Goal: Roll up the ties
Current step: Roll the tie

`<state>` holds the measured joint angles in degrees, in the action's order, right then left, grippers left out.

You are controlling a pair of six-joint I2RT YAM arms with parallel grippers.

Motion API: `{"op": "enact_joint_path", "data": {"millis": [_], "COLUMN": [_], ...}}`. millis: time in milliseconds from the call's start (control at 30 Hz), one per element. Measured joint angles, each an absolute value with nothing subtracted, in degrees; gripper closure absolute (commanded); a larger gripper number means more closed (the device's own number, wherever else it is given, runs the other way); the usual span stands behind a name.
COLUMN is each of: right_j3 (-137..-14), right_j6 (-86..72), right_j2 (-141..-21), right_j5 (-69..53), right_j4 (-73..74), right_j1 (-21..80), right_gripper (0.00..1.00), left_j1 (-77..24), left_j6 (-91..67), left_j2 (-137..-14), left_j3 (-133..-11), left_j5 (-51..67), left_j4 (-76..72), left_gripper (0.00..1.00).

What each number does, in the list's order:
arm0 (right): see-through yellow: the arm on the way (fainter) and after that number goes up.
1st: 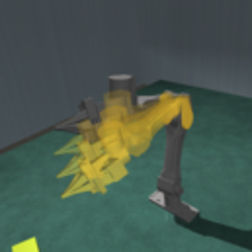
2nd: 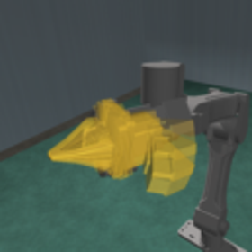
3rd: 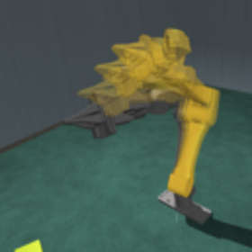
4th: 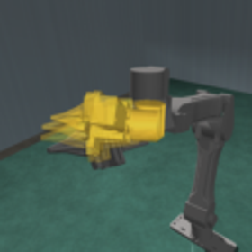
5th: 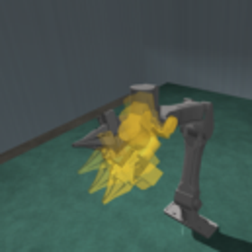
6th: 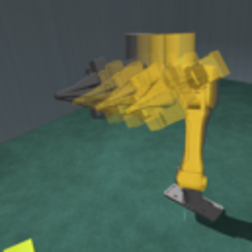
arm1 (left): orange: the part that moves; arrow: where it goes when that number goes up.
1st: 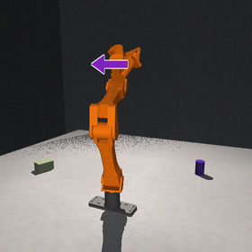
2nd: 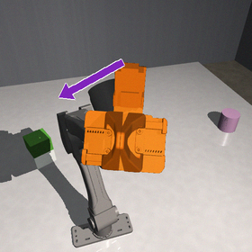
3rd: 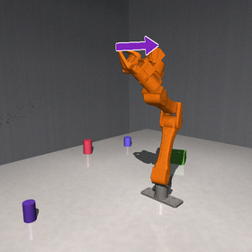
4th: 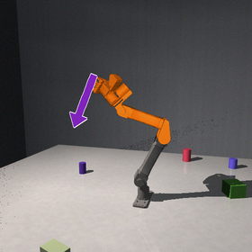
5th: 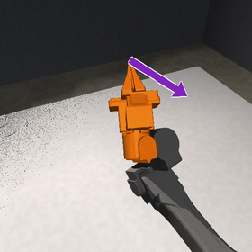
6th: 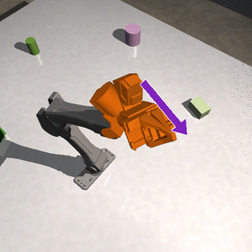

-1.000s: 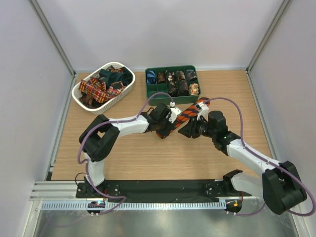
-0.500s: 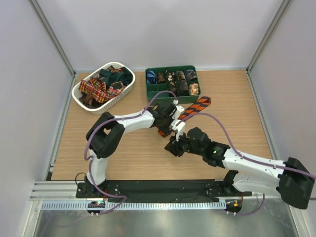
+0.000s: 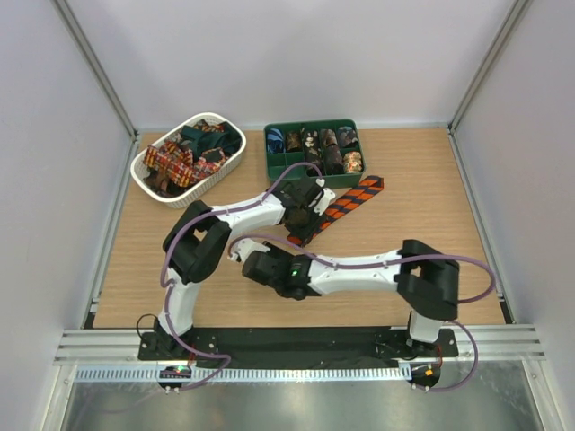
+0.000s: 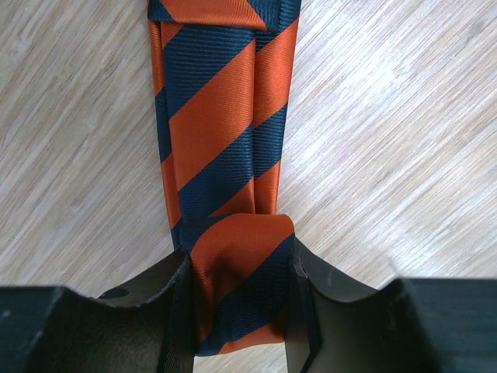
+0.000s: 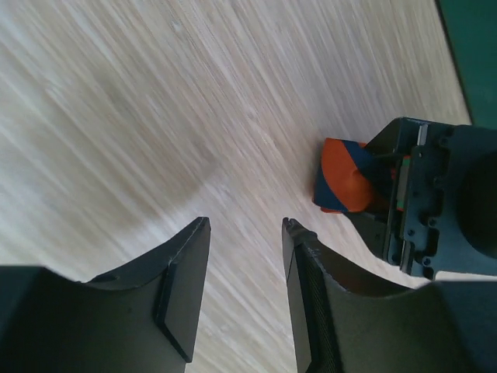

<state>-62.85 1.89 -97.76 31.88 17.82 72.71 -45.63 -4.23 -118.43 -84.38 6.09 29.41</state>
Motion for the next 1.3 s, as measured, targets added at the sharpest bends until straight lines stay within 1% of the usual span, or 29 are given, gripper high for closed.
{"op": "enact_joint_path", "data": {"millis": [100,167,233,300,367,467,733,867,1067,1300], "right_j3": [-66.89,-67.46,-68.14,-69.87,-72.47,-75.83,-79.22,-79.59,-79.83,-79.68], "right_j6": [2.92,3.33,3.88,4.45,5.10,6.31,9.02,10.24,11.09,11.35], "right_j2": [-103.61,-105.62,-107.13,-109.36,-112.22,-116.18,-121.23,-122.41,-123.42,-123.42], "right_j5": [36.95,39.03,40.69,42.94,45.36,48.73,54.43,56.84,59.33,59.16], "right_j4": [21.34,23.11,24.77,26.61,27.94,29.54,31.68,31.68,31.73,31.73], "right_j1": [74.06,74.61,74.85,74.96,74.96,74.96,74.94,74.83,74.02,72.66], "right_gripper": [0.49,0.45,0.44,0.40,0.33,0.29,0.27,0.24,0.25,0.28], "left_j1": [-45.63,-45.63,-45.63,-45.63,-45.63,-45.65,-45.63,-45.63,-45.63,-45.63], "left_j6": [-4.23,-4.23,-4.23,-4.21,-4.19,-4.16,-4.34,-4.36,-4.56,-4.56], "left_j2": [-118.76,-118.89,-118.96,-119.07,-119.22,-119.68,-120.90,-121.16,-121.60,-121.25], "left_j3": [-84.86,-84.97,-85.08,-85.34,-85.67,-86.59,-88.99,-89.49,-89.93,-89.08], "left_j5": [6.09,6.11,6.11,6.11,6.11,6.13,6.33,6.31,6.31,6.33], "left_j4": [30.00,30.24,30.44,30.72,31.07,32.10,34.96,35.62,36.27,35.57], "left_gripper": [0.88,0.89,0.89,0.89,0.89,0.92,0.94,0.95,0.97,0.98]}}
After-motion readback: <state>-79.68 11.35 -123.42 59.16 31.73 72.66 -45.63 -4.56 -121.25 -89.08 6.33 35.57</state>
